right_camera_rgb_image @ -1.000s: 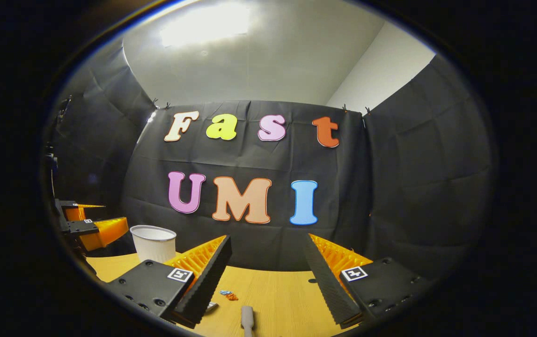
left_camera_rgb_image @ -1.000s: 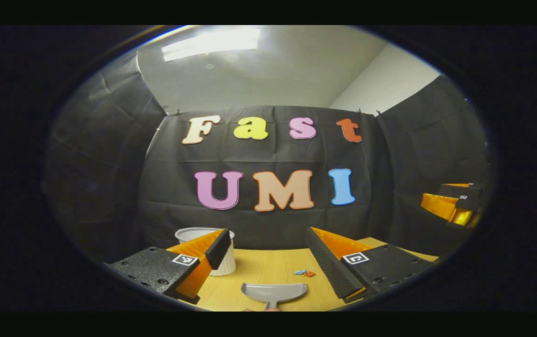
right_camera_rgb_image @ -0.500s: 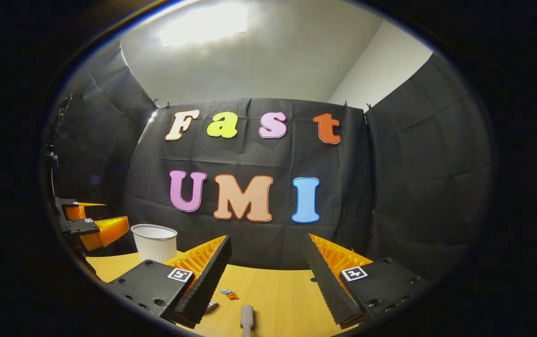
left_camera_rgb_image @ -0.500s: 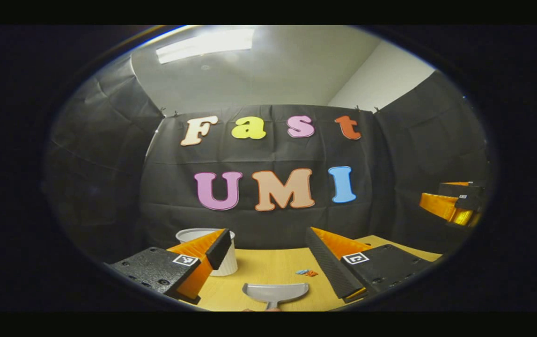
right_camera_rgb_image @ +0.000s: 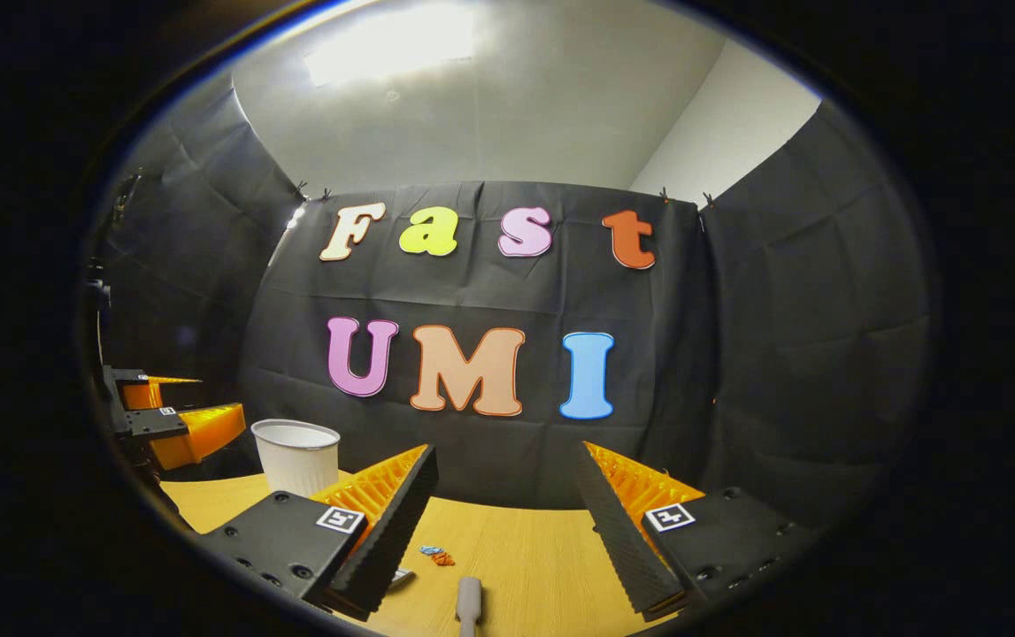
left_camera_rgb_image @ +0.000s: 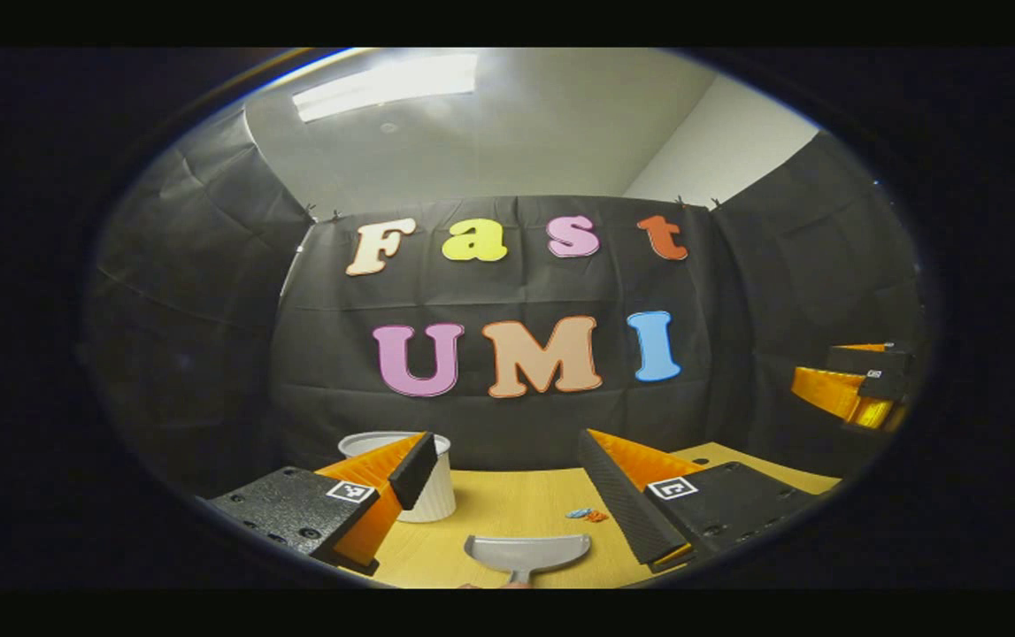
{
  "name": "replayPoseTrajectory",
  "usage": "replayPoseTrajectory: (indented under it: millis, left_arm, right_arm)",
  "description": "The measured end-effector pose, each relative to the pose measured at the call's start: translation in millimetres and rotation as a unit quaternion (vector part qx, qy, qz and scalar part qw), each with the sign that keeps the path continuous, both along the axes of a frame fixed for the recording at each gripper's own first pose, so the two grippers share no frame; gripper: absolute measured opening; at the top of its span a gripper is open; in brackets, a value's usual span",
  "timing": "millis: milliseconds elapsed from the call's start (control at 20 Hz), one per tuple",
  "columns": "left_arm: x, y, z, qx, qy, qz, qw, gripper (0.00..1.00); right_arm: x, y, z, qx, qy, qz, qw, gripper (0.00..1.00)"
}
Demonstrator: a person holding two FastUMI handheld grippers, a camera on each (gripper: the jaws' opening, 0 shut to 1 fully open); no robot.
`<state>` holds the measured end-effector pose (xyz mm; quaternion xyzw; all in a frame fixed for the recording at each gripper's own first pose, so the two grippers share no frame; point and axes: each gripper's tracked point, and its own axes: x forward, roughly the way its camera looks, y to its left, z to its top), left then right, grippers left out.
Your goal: Pick up the small broom and dustpan from the desktop, sweep the trash into the dustpan with the broom, and then empty the trash into the garbage bin.
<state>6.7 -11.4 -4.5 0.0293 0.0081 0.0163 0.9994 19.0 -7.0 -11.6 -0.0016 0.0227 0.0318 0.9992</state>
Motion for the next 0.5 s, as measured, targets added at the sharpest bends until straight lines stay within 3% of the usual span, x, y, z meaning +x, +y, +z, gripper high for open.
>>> replayPoseTrajectory:
  millis: [500]
  left_arm:
    - [-4.7,-10.1,0.7,0.010,0.002,0.010,1.000,0.95]
  right_arm:
    - [-1.1,0.3,-6.8,-0.011,0.008,0.029,0.999,0.98]
